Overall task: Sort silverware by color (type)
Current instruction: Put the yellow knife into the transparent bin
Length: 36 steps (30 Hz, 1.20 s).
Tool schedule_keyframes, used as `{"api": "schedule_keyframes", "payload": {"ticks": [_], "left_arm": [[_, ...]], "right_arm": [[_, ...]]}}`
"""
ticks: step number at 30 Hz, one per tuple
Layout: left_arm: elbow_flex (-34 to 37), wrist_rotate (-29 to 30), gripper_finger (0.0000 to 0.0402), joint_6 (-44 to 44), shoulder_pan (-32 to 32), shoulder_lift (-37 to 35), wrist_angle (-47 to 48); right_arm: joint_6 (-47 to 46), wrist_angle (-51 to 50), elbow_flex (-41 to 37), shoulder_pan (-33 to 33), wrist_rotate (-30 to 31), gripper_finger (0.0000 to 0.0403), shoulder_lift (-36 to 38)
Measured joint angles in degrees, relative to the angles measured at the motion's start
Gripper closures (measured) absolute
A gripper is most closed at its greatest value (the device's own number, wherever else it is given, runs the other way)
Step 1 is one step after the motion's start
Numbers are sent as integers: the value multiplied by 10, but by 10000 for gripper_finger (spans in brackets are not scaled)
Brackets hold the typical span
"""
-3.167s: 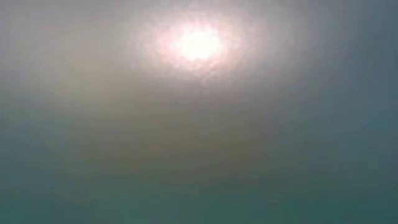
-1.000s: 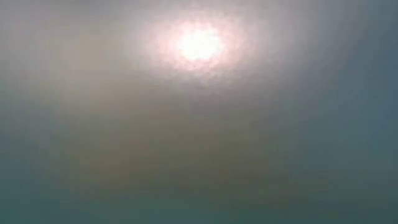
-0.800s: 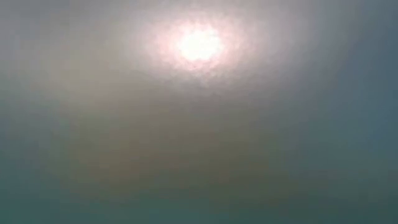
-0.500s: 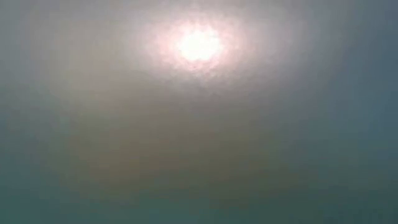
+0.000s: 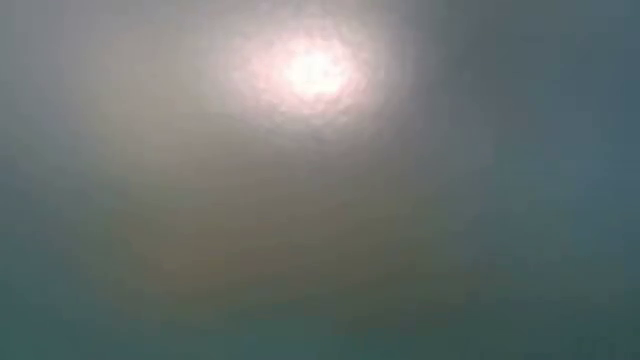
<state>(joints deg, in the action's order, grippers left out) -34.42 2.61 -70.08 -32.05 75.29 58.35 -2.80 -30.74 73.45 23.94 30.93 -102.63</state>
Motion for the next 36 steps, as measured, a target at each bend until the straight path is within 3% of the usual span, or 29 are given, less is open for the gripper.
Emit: {"api": "schedule_keyframes", "payload": {"ticks": [7,13,17,23,28,36], "left_arm": [[41,-28,249,58,60,-3,-38],[46,-48,305,115,108,-2,-53],[46,-58,354,140,132,-1,-55],[40,-66,356,184,155,0,-53],[-17,17,342,225,167,-7,-32],[-124,73,336,345,203,-34,-7]], "right_arm": [[2,-61,0,-12,-39,276,0],[6,-100,-1,-11,-52,276,0],[25,-79,-32,-11,-61,276,0],[31,-32,-96,-11,-47,276,25],[55,-28,-110,-11,-34,276,97],[158,92,-196,-25,-57,276,249]]}}
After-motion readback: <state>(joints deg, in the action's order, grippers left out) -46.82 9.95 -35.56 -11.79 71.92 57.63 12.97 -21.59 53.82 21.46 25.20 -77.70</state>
